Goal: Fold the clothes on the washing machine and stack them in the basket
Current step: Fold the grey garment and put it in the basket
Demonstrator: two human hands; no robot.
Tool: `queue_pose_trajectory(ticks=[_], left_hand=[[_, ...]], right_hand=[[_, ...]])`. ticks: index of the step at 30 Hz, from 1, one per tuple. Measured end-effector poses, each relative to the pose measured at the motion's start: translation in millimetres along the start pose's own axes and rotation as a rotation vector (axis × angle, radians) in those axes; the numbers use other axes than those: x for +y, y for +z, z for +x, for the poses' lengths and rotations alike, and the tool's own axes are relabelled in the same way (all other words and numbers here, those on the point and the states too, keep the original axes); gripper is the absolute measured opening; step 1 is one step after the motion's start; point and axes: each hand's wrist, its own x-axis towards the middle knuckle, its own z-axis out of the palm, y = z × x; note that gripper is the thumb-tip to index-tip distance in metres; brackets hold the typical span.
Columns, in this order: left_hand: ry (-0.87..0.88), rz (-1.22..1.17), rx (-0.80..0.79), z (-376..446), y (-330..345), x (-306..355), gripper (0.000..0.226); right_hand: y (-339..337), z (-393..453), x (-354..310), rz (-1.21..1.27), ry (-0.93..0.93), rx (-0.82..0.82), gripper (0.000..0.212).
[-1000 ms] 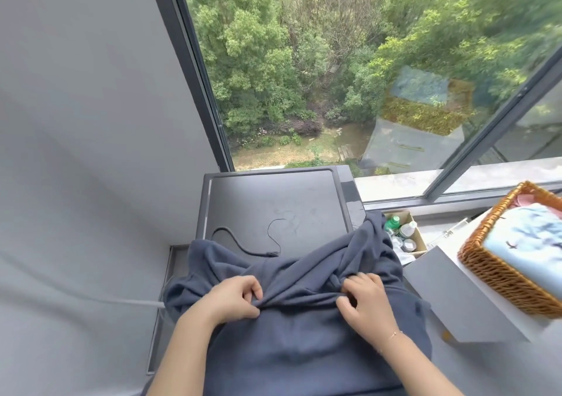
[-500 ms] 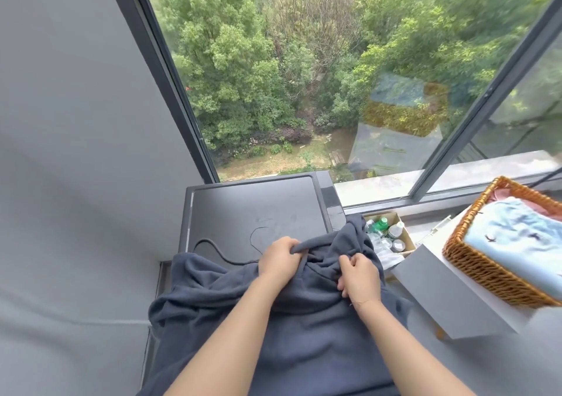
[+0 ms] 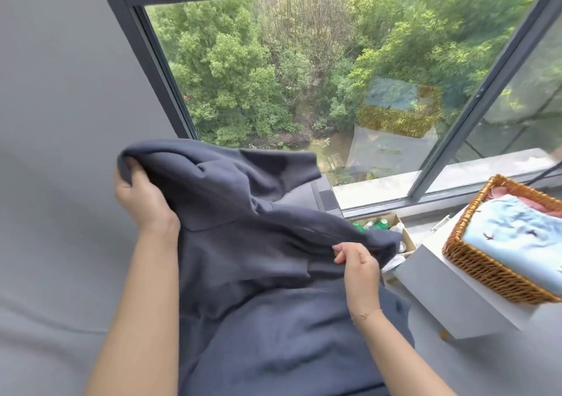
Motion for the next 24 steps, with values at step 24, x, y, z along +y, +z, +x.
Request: queue_pose_trajectory(ticks=[24], left_hand=[[0.424,1.380,-0.323,-70,-30,-127,0.059]], right_hand=[[4,142,16,-0.709,-0.003,-0.156,0.049]])
